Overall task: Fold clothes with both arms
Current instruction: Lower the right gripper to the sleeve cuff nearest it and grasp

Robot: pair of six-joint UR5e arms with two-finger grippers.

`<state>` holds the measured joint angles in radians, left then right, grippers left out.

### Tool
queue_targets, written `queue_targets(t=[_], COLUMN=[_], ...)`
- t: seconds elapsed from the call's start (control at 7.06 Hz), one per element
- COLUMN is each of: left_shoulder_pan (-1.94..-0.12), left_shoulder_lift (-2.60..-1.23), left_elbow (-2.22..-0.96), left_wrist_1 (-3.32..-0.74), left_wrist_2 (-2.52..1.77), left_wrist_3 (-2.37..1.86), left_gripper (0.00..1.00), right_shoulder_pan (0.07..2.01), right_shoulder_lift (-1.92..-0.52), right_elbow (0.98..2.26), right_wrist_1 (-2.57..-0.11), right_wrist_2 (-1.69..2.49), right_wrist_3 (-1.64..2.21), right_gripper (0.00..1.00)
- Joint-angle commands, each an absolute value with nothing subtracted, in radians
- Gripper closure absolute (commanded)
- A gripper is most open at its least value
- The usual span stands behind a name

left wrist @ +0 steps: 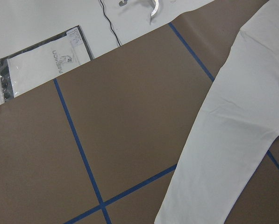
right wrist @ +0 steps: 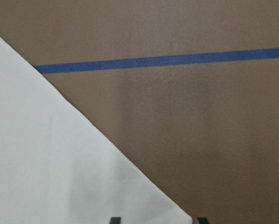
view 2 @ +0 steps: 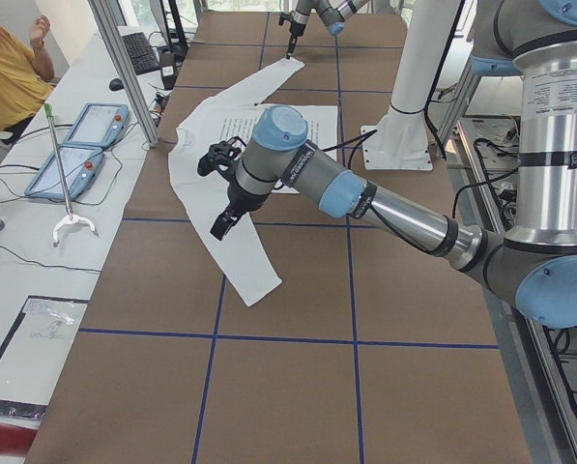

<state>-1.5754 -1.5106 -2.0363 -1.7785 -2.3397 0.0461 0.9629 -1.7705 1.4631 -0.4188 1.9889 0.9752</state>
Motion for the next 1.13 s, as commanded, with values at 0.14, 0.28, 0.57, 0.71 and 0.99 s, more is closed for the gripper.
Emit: queue_targets(t=[0.14,0.28,0.57,0.71,0.99], left_shoulder_pan=[-1.575,-1.577,-1.577,-1.575,-1.577], left_shoulder_lift=[-1.509,-1.509,-1.509,-1.509,-1.509], left_elbow=[-2.036,-2.037,-2.036,-2.034,-2.034], left_wrist_1=[-1.779,-1.779,-1.778,-1.779,-1.779], left_wrist_2=[-2.339,-2.341,-2.341,-2.341,-2.353], left_wrist_3=[0.046,0.048,0.048,0.048,0.048], left_gripper=[0.00,0.00,0.00,0.00,0.00], right_shoulder_pan=[0.953,0.953,0.954,0.960,1.037], right_shoulder_lift=[-1.772,-1.772,-1.778,-1.781,-1.770], right_elbow=[1.459,1.456,1.454,1.477,1.575], right_wrist_1=[-0.420,-0.420,-0.420,-0.423,-0.539], right_wrist_2=[1.982,1.982,1.973,1.986,2.083], right_wrist_3=[0.973,0.973,0.969,0.957,0.956], right_gripper=[0.60,0.88,1.00,1.00,1.00])
